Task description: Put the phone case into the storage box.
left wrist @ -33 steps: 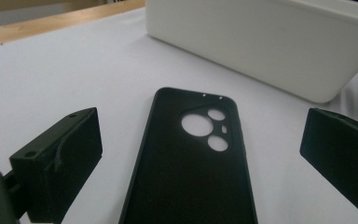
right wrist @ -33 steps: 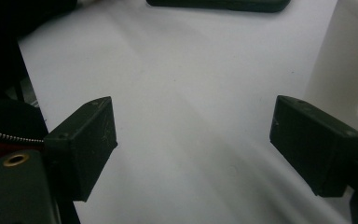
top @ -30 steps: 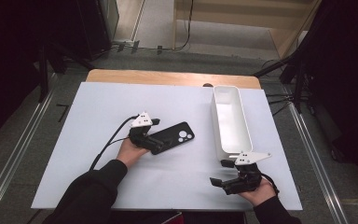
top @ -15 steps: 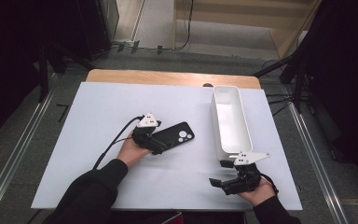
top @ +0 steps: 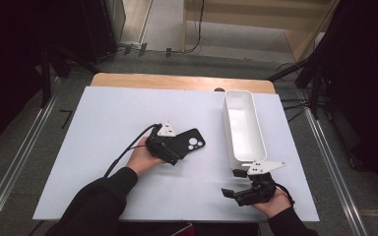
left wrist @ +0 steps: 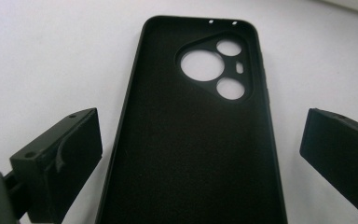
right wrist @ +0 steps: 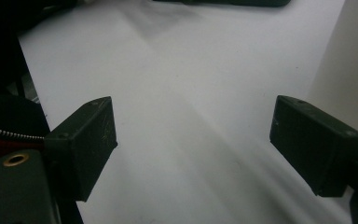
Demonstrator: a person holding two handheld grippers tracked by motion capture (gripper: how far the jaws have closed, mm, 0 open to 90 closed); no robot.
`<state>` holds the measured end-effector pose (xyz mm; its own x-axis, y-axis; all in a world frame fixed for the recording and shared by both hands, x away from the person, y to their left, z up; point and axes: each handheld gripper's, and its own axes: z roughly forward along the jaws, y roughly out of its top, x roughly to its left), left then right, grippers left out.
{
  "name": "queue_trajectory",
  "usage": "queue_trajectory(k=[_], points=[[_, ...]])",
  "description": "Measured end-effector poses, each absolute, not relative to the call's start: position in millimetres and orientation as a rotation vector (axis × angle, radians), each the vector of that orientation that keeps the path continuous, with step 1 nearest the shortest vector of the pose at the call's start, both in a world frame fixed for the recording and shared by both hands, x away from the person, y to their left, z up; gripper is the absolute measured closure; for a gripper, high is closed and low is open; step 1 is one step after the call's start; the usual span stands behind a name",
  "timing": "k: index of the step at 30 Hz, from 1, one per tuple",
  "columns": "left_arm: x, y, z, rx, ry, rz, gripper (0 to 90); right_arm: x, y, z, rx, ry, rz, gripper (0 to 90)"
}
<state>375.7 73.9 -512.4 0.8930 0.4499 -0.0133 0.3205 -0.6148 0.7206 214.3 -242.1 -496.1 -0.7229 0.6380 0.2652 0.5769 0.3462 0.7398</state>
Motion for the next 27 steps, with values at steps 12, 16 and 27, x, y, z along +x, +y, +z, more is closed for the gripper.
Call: queue_trajectory(k=[12, 16, 27], points=[[375.8, 67.7, -514.8, 2.345, 0.57, 0.259, 2.4, 212.4, -243.1, -496.5, 1.151, 2.516, 1.331, 13.1], [375.8, 67.6, -514.6, 2.349, 0.569, 0.26, 2.4, 212.6, -243.0, -496.7, 1.149, 2.518, 1.326, 13.1], [376.1, 68.5, -513.9, 2.338, 0.587, 0.268, 6.7, 212.7, -242.2, -497.1, 1.155, 2.521, 1.326, 13.1]])
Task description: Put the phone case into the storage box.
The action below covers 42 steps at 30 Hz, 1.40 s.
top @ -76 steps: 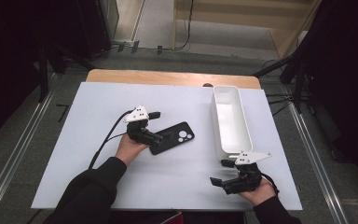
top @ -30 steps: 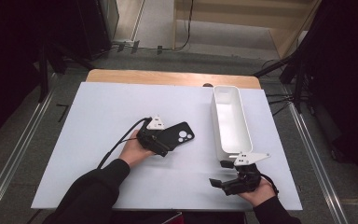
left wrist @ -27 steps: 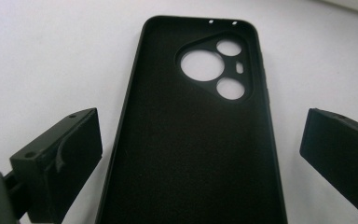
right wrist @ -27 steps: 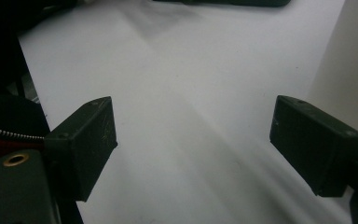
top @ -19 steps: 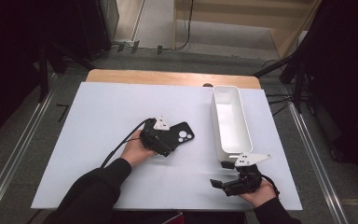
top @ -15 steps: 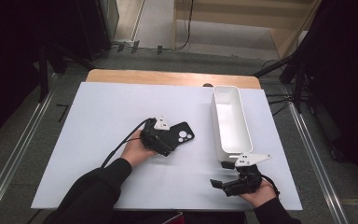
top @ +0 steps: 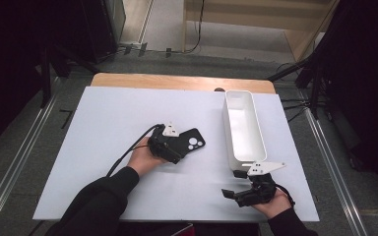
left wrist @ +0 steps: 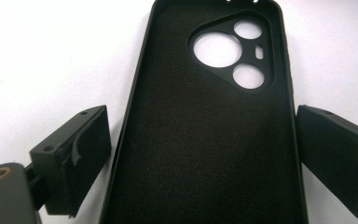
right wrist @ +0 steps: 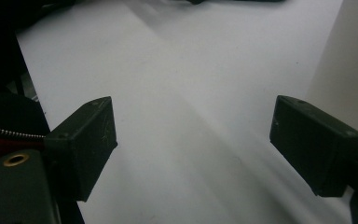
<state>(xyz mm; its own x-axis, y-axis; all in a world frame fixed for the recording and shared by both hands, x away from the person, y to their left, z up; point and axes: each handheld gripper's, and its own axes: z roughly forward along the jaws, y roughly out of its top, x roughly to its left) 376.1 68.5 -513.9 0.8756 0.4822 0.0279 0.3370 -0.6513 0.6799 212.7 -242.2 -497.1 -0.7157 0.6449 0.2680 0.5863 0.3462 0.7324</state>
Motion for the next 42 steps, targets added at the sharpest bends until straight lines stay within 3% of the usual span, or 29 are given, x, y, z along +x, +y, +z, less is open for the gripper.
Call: queue_trajectory(k=[3, 33, 42], points=[[376, 69, -514, 2.327, 0.597, 0.269, 10.4, 213, -242, -497, 1.155, 2.521, 1.328, 13.1], [375, 72, -509, 2.292, 0.564, 0.269, 14.2, 213, -243, -497, 1.153, 2.52, 1.335, 13.1], [372, 76, -493, 2.2, 0.567, 0.274, 14.3, 212, -243, -497, 1.149, 2.519, 1.336, 13.1]])
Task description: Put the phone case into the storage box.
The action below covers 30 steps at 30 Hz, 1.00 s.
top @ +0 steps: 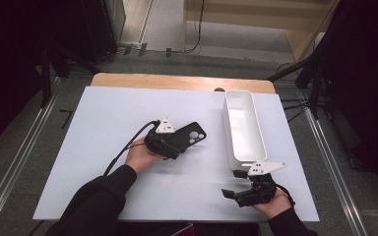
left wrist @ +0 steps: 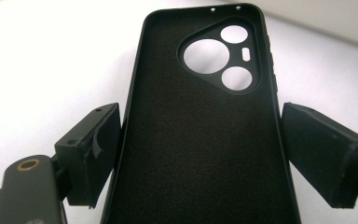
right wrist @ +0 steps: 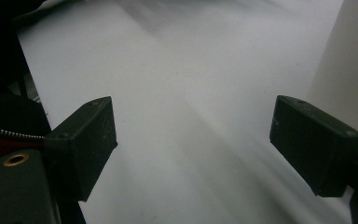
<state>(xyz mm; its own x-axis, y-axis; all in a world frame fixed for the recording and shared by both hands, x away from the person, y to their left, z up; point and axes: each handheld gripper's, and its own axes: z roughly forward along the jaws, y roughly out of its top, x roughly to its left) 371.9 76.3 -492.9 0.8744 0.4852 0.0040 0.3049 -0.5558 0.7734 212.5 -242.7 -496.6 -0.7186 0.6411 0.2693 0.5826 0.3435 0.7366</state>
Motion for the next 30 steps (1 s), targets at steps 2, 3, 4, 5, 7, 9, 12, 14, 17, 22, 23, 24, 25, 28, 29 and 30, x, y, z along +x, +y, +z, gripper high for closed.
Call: queue_trajectory(k=[2, 3, 4, 5, 7, 9, 12, 14, 17, 22, 23, 24, 25, 28, 29, 30], points=[[371, 77, -489, 2.177, 0.566, 0.278, 14.3, 212, -243, -496, 1.148, 2.521, 1.337, 13.1], [369, 78, -486, 2.147, 0.568, 0.285, 14.3, 213, -243, -497, 1.147, 2.518, 1.337, 13.1], [369, 78, -486, 2.147, 0.568, 0.285, 14.3, 213, -243, -497, 1.147, 2.518, 1.337, 13.1], [367, 79, -482, 2.122, 0.567, 0.292, 14.3, 212, -243, -497, 1.148, 2.517, 1.337, 13.1], [366, 80, -479, 2.098, 0.574, 0.304, 14.2, 212, -243, -496, 1.147, 2.517, 1.338, 13.1], [365, 81, -477, 2.083, 0.577, 0.304, 14.2, 212, -243, -496, 1.15, 2.515, 1.34, 13.1], [362, 82, -473, 2.042, 0.578, 0.314, 14.2, 212, -243, -496, 1.15, 2.516, 1.339, 13.1], [359, 84, -471, 2.019, 0.582, 0.314, 14.3, 212, -243, -496, 1.15, 2.515, 1.339, 13.1], [355, 86, -467, 1.977, 0.595, 0.328, 14.3, 212, -243, -496, 1.152, 2.514, 1.337, 13.1], [349, 90, -460, 1.898, 0.635, 0.353, 14.3, 212, -243, -496, 1.148, 2.509, 1.34, 13.1], [347, 91, -460, 1.884, 0.647, 0.361, 14.3, 212, -243, -496, 1.148, 2.509, 1.34, 13.1], [345, 91, -459, 1.88, 0.659, 0.381, 14.3, 212, -243, -496, 1.149, 2.509, 1.34, 13.1], [344, 91, -459, 1.878, 0.669, 0.395, 14.3, 212, -243, -496, 1.15, 2.511, 1.34, 13.1], [342, 91, -460, 1.868, 0.683, 0.414, 14.4, 212, -242, -496, 1.144, 2.511, 1.341, 13.1], [341, 91, -461, 1.853, 0.691, 0.429, 14.4, 212, -242, -496, 1.139, 2.511, 1.341, 13.1], [341, 91, -461, 1.853, 0.691, 0.429, 14.4, 212, -242, -496, 1.139, 2.511, 1.341, 13.1]])
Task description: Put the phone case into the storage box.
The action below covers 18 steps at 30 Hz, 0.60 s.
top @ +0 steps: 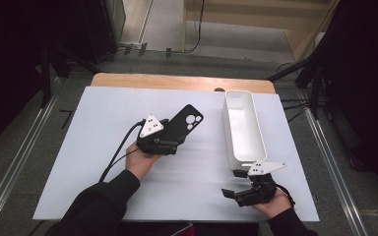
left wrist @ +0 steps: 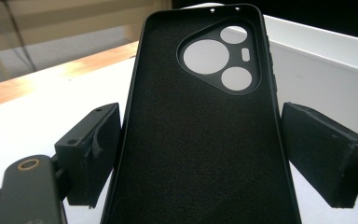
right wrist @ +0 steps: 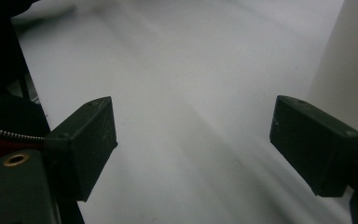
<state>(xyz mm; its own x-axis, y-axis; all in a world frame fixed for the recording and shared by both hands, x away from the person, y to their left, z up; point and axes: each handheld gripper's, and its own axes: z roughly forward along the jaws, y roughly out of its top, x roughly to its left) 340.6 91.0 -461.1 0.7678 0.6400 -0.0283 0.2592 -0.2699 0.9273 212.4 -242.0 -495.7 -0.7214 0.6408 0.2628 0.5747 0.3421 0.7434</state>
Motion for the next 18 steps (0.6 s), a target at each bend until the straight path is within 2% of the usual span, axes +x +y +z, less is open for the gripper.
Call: queue_trajectory(k=[4, 18], points=[[336, 92, -462, 1.815, 0.734, 0.465, 14.3, 212, -242, -495, 1.146, 2.507, 1.345, 13.1], [325, 93, -462, 1.75, 0.786, 0.471, 14.3, 212, -240, -494, 1.162, 2.478, 1.367, 13.1]])
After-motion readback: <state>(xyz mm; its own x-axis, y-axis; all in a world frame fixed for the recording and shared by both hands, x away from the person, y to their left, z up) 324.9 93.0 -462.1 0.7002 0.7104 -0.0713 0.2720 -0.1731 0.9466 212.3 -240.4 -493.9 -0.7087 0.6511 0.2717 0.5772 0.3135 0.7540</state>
